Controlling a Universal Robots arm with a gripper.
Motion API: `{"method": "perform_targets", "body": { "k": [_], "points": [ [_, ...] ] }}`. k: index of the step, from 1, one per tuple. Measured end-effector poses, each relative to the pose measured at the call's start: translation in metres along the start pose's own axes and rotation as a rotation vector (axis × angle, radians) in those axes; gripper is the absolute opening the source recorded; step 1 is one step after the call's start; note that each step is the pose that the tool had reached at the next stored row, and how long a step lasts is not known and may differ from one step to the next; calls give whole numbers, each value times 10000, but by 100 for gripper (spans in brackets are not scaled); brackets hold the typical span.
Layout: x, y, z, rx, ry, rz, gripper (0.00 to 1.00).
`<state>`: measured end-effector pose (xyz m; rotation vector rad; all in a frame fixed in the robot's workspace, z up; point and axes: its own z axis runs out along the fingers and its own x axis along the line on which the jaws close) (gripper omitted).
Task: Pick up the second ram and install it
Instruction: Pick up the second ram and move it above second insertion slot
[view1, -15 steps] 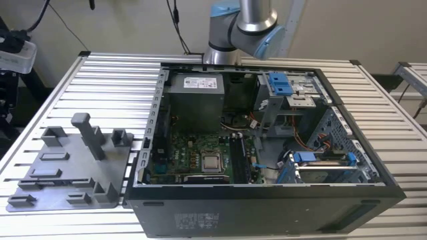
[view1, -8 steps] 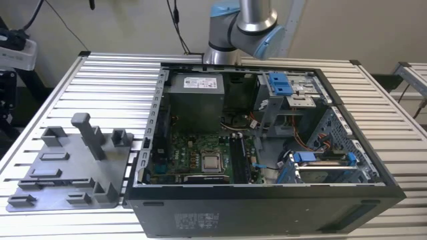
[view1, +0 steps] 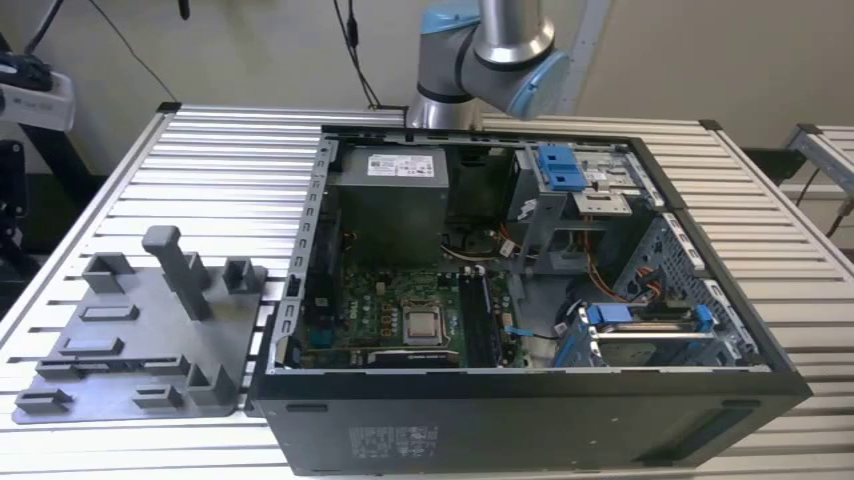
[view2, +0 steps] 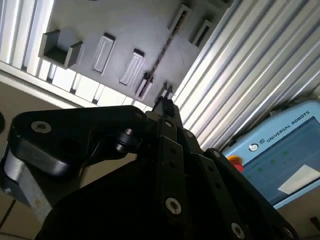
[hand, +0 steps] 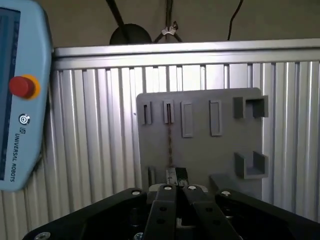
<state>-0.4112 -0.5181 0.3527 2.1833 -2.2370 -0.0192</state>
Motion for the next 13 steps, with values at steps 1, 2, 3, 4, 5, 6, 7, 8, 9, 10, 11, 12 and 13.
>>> {"method": "perform_targets", "body": {
  "k": [1,2,3,4,5,6,7,8,9,10,11,12,13],
  "points": [
    [0,0,0,1,3,-174,11],
    [0,0,1,1,7,-328,11],
    [0,0,1,2,9,-458,11],
    [0,0,0,2,12,-563,11],
    [0,0,0,2,13,-611,11],
    [0,0,0,3,13,-637,11],
    [0,0,0,5,14,-659,11],
    [0,0,1,12,13,-660,11],
    [0,0,1,18,13,-661,11],
    [0,0,0,23,14,-662,11],
    [0,0,-1,29,15,-662,11],
    [0,0,0,36,14,-662,11],
    [0,0,0,43,14,-662,11]
  ]
}}
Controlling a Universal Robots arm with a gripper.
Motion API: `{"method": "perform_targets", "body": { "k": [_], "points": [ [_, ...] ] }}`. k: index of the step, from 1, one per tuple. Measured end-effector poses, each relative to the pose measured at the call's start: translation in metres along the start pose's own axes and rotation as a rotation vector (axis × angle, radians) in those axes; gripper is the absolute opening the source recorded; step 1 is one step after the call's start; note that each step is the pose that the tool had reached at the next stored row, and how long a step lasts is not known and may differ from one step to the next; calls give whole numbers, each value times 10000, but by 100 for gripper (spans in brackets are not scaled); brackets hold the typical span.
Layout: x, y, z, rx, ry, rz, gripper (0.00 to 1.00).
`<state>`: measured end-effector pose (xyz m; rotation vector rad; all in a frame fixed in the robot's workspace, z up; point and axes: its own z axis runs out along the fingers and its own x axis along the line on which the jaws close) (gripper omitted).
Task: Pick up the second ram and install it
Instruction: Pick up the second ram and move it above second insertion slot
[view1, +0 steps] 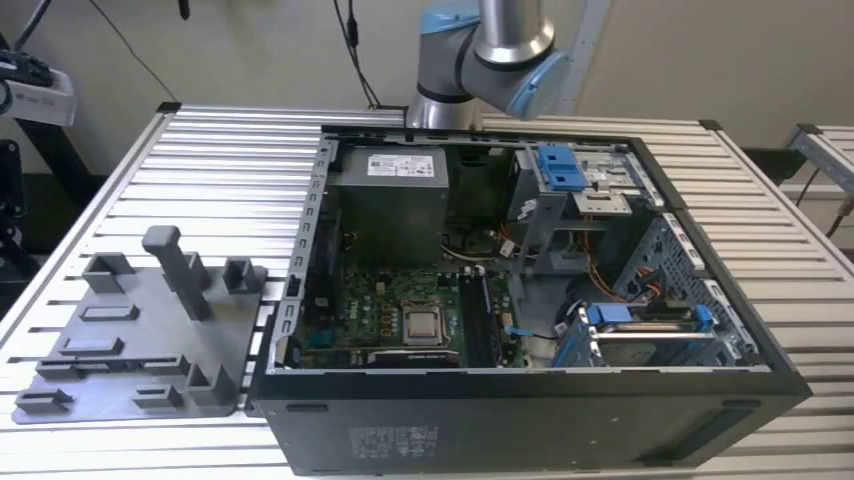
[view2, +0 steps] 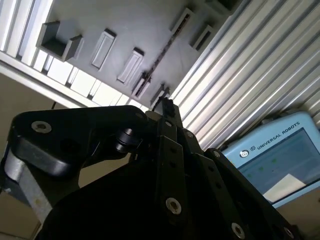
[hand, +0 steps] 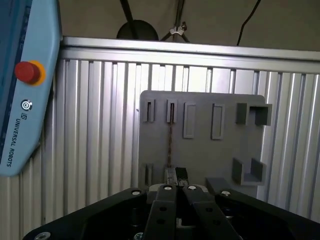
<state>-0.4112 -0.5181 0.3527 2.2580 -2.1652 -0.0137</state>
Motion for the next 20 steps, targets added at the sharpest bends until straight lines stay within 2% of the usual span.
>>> {"method": "perform_targets", "body": {
  "k": [5,7,8,9,10,12,16,20],
  "points": [
    [0,0,0,32,1,0,12],
    [0,0,0,44,3,1,24],
    [0,0,0,51,2,1,24],
    [0,0,0,57,3,1,30],
    [0,0,0,63,3,1,30],
    [0,0,0,76,4,1,42],
    [0,0,4,95,4,1,42],
    [0,-1,52,91,5,0,42]
  ]
}}
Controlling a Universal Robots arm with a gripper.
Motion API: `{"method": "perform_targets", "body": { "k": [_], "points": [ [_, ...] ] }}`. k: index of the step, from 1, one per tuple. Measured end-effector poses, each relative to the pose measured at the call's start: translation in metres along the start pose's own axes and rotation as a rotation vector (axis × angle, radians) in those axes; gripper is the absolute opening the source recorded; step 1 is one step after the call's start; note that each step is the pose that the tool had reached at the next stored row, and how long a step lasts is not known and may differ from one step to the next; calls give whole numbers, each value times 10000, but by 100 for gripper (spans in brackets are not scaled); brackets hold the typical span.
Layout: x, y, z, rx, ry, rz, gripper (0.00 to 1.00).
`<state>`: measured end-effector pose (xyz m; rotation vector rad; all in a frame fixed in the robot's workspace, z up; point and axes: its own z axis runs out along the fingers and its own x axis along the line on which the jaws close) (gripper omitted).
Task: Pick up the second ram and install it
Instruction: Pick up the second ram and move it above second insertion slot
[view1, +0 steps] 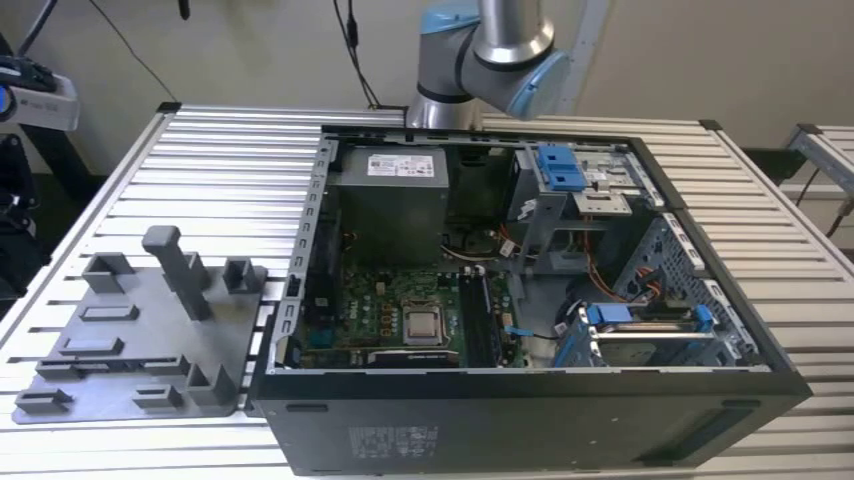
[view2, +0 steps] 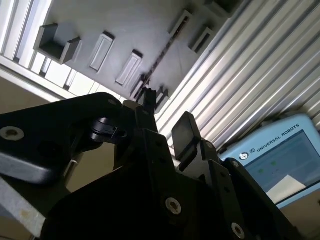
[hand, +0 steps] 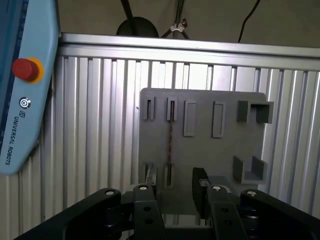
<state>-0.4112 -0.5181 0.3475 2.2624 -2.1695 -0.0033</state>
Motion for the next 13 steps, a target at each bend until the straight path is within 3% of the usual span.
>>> {"method": "perform_targets", "body": {
  "k": [13],
  "points": [
    [-1,-1,226,2,-14,1,42]
  ]
}}
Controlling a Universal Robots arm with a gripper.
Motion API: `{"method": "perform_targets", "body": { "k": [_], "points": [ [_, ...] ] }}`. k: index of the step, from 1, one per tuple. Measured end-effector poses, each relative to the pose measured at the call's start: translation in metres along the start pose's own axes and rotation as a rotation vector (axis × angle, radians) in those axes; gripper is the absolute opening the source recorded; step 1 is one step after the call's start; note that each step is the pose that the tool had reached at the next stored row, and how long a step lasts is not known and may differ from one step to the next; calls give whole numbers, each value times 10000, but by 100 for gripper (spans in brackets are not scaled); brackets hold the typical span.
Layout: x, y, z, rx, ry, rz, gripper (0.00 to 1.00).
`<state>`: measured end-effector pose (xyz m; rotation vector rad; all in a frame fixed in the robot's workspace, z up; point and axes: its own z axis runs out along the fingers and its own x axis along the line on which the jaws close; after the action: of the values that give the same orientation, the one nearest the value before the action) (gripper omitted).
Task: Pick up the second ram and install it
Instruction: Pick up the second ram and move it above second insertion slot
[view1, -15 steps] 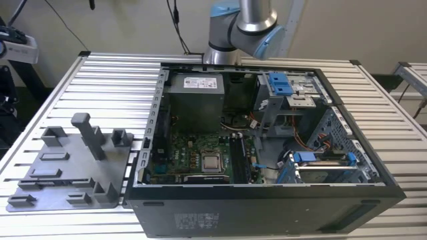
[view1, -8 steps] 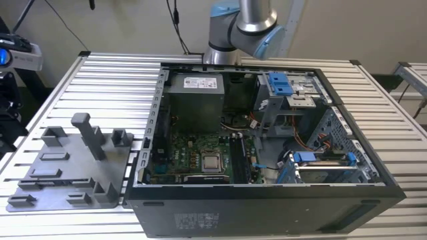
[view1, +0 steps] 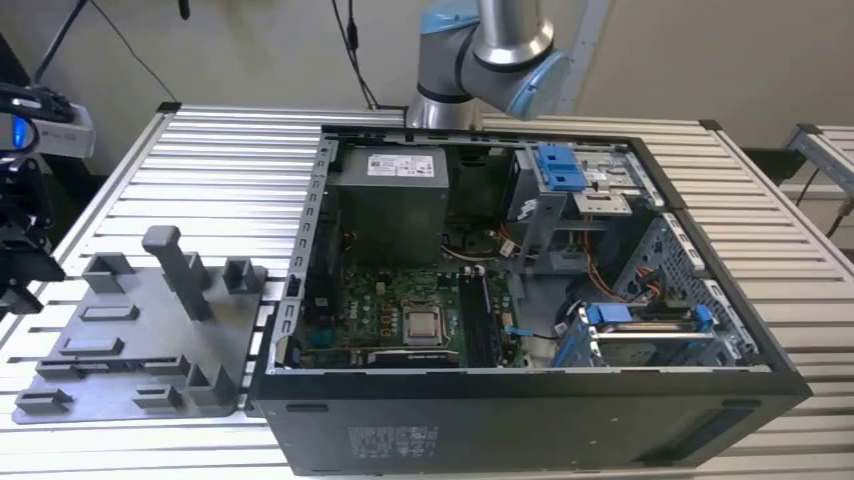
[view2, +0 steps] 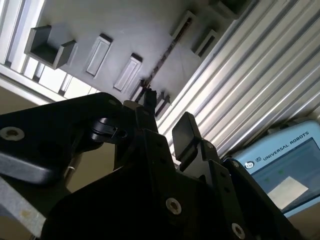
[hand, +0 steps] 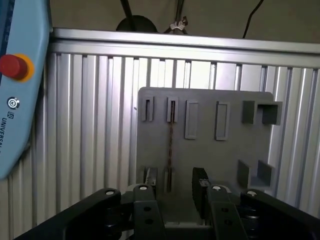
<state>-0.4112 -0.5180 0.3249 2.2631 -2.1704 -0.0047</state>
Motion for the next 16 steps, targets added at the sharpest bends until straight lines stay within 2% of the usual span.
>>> {"method": "perform_targets", "body": {
  "k": [14,16],
  "points": [
    [0,-2,187,1,-3,-1,42],
    [1,-2,212,1,-31,-1,42]
  ]
}}
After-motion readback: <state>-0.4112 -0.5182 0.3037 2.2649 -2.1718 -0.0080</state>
